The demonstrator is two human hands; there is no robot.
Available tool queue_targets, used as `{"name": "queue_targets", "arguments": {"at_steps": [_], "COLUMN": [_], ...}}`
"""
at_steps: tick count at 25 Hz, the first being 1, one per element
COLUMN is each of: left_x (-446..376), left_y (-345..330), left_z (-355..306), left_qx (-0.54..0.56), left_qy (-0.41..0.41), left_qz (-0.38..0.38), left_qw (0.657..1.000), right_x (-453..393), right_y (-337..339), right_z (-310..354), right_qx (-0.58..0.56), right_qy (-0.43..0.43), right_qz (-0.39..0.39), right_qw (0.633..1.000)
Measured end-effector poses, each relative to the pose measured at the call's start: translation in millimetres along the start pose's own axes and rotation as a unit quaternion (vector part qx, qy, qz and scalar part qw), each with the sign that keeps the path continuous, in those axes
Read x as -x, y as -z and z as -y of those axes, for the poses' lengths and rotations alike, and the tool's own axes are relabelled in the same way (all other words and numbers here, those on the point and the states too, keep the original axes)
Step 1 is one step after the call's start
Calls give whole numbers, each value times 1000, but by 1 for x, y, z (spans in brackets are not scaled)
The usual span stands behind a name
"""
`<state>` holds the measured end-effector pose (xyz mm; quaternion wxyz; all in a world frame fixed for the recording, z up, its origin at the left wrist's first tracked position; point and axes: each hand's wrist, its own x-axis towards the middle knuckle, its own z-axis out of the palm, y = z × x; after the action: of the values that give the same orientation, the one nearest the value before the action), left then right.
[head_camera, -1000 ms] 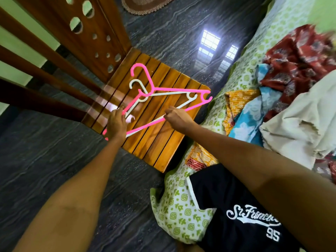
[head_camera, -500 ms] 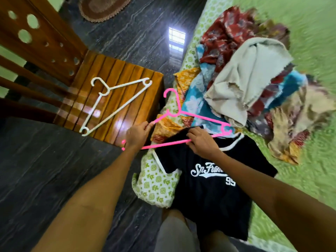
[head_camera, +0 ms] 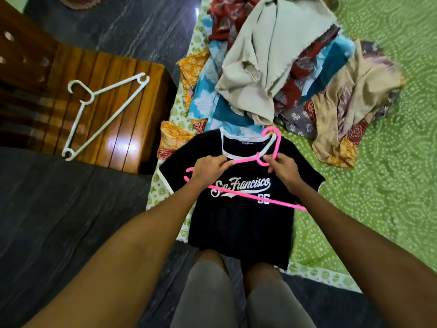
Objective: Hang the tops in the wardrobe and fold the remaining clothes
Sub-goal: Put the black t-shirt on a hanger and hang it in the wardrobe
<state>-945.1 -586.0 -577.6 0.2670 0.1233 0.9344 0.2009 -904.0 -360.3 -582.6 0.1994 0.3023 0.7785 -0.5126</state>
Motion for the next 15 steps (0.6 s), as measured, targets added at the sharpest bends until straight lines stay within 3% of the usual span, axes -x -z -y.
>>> {"name": "queue_targets", "arguments": {"at_steps": [3, 6, 9, 12, 15], "left_x": [-16, -42, -64, -76, -81], "left_y": [-10, -11, -6, -2, 5], "left_z": [-12, -20, -23, -18, -13], "left_qx": [78, -38, -127, -196, -241], "left_qy": [-14, 1, 39, 100, 115], "left_qz": [-26, -71, -26, 8, -34], "left_qw": [996, 997, 991, 975, 963], "right_x": [-7, -12, -17, -22, -30], "right_y": [16, 37, 52, 55, 49], "right_z": [-16, -33, -50, -55, -48], "right_qx": [-83, -87, -71, -67, -45], "right_qy": [-45, -89, -113, -112, -94], "right_qz": [-49, -128, -180, -196, -190], "right_qw": [994, 984, 975, 972, 976]}}
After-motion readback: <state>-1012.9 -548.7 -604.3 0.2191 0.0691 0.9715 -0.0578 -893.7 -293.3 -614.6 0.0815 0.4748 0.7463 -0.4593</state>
